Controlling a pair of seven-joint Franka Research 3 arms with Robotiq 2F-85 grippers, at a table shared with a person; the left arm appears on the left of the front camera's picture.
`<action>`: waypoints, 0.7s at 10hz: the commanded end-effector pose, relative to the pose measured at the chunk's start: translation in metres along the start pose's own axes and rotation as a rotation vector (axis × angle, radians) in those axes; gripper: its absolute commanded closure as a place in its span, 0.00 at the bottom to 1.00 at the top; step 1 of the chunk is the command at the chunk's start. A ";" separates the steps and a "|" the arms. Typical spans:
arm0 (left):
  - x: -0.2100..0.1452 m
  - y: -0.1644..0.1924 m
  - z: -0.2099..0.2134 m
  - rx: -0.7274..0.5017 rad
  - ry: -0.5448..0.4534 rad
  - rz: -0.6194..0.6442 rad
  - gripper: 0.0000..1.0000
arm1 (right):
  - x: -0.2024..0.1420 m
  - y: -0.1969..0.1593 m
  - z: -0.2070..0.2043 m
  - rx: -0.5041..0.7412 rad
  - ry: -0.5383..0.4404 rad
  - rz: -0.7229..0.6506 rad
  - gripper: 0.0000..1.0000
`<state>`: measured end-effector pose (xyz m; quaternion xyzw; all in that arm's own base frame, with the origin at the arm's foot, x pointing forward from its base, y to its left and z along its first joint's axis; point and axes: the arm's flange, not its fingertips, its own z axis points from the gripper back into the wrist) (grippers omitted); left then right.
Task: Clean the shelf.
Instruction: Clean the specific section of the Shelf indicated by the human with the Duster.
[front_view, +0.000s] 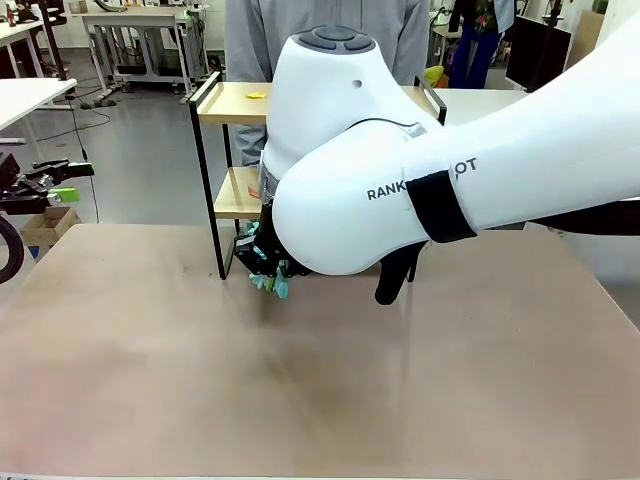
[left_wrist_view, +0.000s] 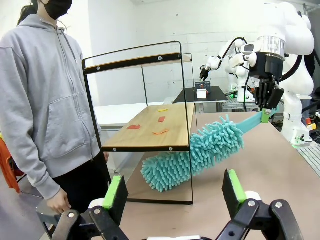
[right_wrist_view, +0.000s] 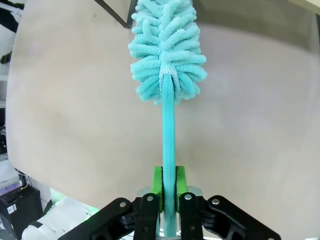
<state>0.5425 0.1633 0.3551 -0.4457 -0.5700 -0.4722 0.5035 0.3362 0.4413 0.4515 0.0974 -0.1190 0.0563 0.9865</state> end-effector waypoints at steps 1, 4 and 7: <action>0.002 -0.002 0.000 0.001 0.004 -0.014 0.00 | 0.000 0.001 0.000 0.005 -0.004 -0.001 0.87; 0.002 -0.002 0.000 0.001 0.004 -0.014 0.00 | 0.002 0.029 -0.001 -0.020 -0.085 -0.069 0.87; 0.002 -0.002 0.000 0.001 0.004 -0.014 0.00 | 0.008 0.047 -0.006 -0.029 -0.143 -0.103 0.87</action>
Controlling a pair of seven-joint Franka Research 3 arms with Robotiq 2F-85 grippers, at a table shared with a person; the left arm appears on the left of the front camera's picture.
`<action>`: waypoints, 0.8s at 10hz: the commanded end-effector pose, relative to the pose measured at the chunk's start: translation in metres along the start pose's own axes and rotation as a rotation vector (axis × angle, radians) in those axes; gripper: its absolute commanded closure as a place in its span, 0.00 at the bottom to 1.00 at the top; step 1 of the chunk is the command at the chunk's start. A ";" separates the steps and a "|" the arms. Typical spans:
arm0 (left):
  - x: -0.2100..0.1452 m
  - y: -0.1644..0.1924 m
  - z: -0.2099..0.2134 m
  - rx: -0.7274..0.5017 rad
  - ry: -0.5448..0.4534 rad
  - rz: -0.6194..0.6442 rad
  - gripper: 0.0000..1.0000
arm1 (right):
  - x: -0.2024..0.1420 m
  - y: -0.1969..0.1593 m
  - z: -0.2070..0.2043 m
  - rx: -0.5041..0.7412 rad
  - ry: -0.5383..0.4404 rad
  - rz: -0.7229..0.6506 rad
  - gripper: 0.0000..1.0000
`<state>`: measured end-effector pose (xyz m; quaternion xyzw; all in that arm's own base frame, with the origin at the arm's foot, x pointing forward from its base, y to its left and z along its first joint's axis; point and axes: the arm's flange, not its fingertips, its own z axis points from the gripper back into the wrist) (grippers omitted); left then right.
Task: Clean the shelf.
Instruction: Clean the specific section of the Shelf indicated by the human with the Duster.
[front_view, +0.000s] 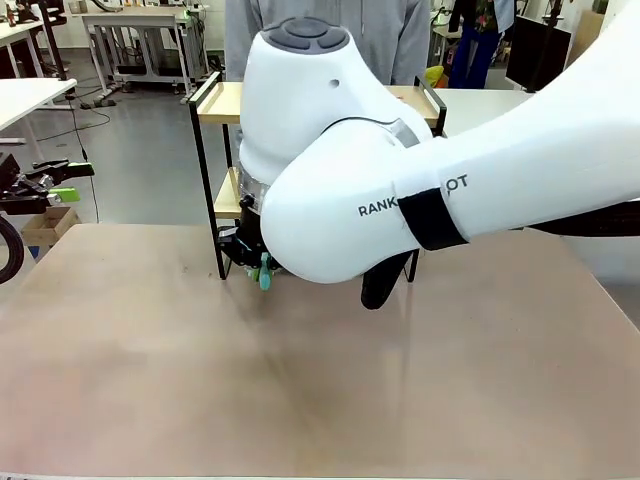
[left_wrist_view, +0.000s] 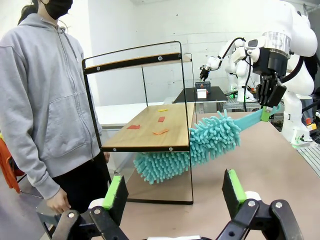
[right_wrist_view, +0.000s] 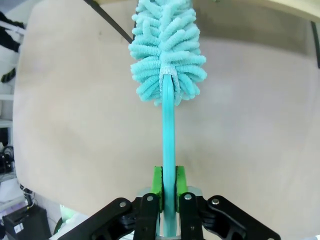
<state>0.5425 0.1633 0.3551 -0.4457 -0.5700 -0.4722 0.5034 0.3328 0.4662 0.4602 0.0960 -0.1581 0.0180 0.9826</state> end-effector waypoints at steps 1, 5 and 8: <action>0.002 -0.002 0.000 0.001 0.004 -0.014 0.00 | 0.008 0.026 -0.017 -0.011 -0.068 -0.038 0.87; 0.002 -0.002 0.000 0.001 0.004 -0.014 0.00 | 0.017 0.052 -0.063 -0.078 -0.161 -0.013 0.87; 0.002 -0.002 0.000 0.001 0.004 -0.014 0.00 | 0.023 0.060 -0.091 -0.111 -0.187 -0.003 0.87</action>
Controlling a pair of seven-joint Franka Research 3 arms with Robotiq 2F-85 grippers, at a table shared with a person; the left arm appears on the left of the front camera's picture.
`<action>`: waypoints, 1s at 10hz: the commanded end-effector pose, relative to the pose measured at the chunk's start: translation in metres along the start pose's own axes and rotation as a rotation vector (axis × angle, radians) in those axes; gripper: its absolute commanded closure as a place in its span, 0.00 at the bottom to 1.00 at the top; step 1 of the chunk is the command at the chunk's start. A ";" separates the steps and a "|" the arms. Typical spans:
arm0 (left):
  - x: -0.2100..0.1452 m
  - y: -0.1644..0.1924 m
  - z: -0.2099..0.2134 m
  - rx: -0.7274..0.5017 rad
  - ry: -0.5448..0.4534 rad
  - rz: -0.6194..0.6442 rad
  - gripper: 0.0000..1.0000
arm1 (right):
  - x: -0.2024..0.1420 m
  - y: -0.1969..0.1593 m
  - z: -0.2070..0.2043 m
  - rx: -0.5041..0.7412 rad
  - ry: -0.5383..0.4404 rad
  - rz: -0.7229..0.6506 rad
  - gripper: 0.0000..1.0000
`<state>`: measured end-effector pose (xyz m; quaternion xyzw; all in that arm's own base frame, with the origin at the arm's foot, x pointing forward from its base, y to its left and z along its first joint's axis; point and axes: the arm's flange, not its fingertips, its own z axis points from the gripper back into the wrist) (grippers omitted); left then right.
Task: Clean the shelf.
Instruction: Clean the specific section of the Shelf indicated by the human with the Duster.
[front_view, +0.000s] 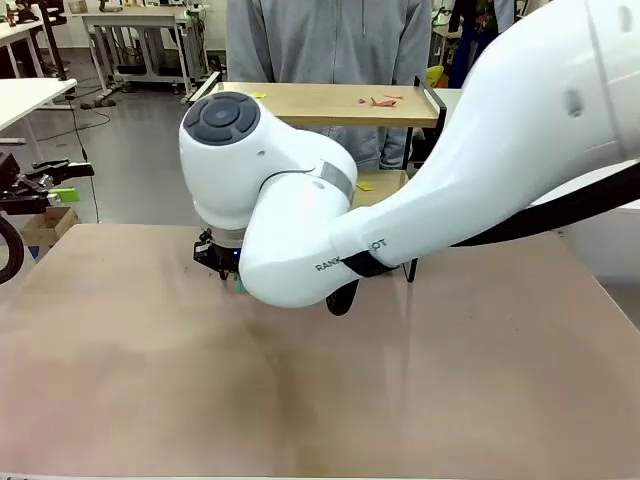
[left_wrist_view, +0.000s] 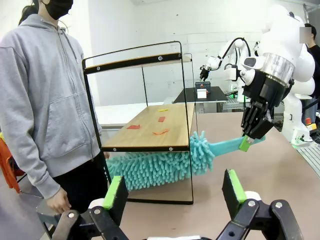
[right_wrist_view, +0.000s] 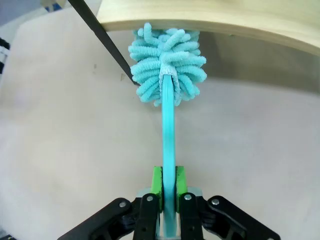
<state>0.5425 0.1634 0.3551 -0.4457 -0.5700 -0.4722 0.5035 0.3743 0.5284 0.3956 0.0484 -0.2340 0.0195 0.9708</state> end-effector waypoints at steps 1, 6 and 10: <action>0.002 -0.002 0.000 0.001 0.004 -0.014 0.00 | 0.005 0.014 -0.013 -0.033 -0.036 -0.040 0.87; 0.002 -0.002 0.000 0.001 0.004 -0.014 0.00 | 0.009 0.012 -0.053 -0.005 0.054 0.023 0.87; 0.002 -0.002 0.000 0.001 0.004 -0.014 0.00 | 0.004 0.009 -0.053 -0.031 0.039 0.001 0.87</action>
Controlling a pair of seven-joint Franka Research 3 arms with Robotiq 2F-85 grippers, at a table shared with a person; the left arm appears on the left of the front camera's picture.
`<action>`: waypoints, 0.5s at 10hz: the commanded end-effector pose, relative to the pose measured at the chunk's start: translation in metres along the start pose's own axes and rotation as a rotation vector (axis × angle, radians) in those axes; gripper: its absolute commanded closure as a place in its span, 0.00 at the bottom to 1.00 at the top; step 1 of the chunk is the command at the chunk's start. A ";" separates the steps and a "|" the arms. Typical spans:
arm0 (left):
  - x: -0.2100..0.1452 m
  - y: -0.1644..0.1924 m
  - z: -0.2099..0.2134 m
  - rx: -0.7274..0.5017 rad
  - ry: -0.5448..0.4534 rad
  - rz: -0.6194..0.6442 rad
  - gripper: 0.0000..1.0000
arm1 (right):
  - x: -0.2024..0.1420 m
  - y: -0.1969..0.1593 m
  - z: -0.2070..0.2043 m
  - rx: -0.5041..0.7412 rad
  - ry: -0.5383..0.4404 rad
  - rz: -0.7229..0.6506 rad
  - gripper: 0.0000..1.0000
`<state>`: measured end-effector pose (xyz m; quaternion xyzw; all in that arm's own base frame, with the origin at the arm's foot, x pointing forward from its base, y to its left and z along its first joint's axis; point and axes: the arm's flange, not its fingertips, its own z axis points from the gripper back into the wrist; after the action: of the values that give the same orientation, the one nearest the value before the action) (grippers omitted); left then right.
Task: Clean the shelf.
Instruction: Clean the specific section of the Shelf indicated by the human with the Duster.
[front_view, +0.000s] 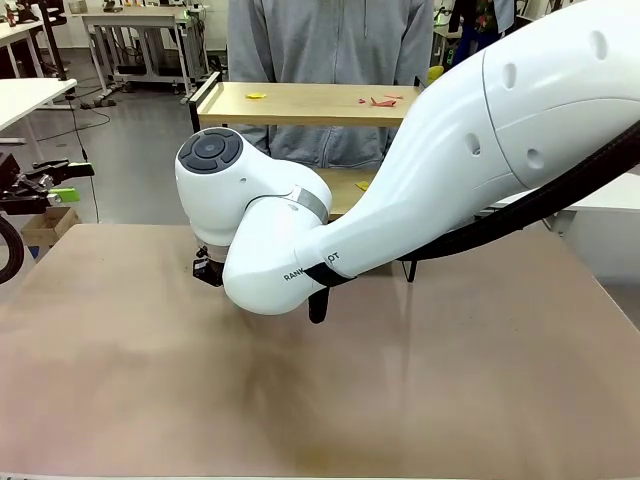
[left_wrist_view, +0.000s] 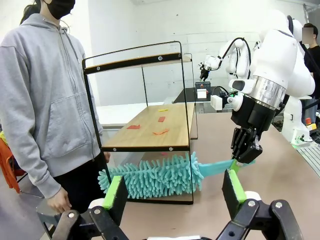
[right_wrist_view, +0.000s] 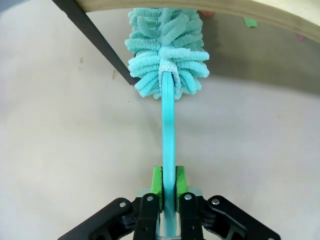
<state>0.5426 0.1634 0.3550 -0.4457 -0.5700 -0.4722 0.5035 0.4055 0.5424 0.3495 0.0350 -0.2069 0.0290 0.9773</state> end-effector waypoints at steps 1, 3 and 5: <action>0.002 -0.002 0.000 0.001 0.004 -0.014 0.00 | -0.003 0.001 0.003 -0.010 -0.018 -0.021 0.87; 0.002 -0.002 0.000 0.001 0.004 -0.014 0.00 | 0.000 0.000 0.000 -0.002 -0.002 0.000 0.87; 0.002 -0.002 0.000 0.001 0.004 -0.014 0.00 | -0.009 -0.028 -0.004 0.025 0.036 -0.070 0.87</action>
<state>0.5425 0.1634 0.3550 -0.4457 -0.5700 -0.4721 0.5035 0.4079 0.5349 0.3440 0.0369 -0.1967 0.0158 0.9796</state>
